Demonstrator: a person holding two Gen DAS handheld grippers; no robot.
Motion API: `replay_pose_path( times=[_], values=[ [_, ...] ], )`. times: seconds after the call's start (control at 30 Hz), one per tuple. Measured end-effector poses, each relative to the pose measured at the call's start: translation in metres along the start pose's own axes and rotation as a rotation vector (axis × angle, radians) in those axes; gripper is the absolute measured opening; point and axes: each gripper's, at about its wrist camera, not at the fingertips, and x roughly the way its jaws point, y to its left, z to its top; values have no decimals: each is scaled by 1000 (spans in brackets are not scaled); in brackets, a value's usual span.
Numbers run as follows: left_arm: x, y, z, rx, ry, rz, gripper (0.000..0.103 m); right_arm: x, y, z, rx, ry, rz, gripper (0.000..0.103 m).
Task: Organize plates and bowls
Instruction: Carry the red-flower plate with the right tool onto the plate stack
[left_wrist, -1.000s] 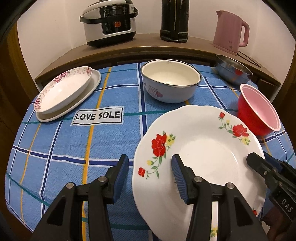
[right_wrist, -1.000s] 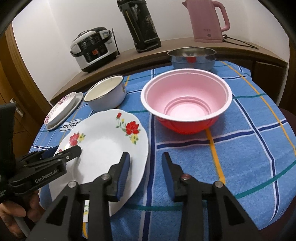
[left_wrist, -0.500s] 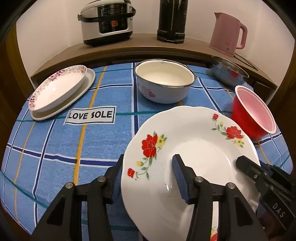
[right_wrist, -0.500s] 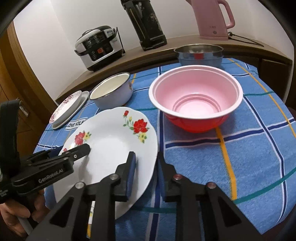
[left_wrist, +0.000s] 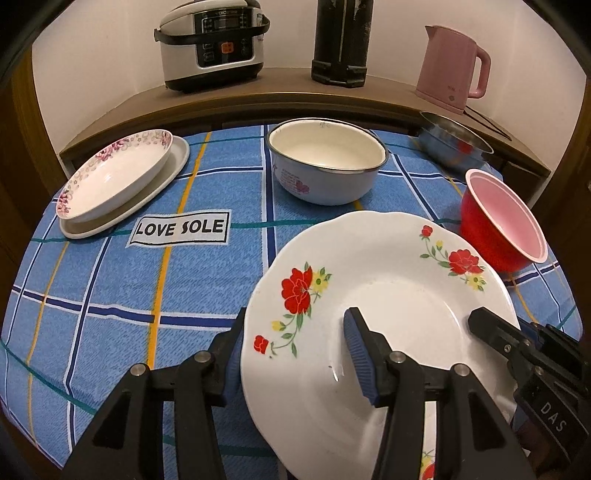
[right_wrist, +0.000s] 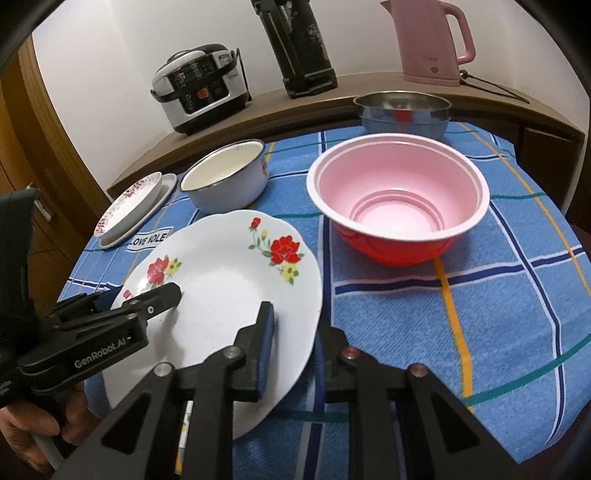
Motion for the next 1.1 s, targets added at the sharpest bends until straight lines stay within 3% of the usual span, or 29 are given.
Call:
replay_pose_path(
  times=[1.1],
  values=[
    [-44,93,27,-147,-137,88,53,9,98,47,-156,-32,57,20]
  ],
)
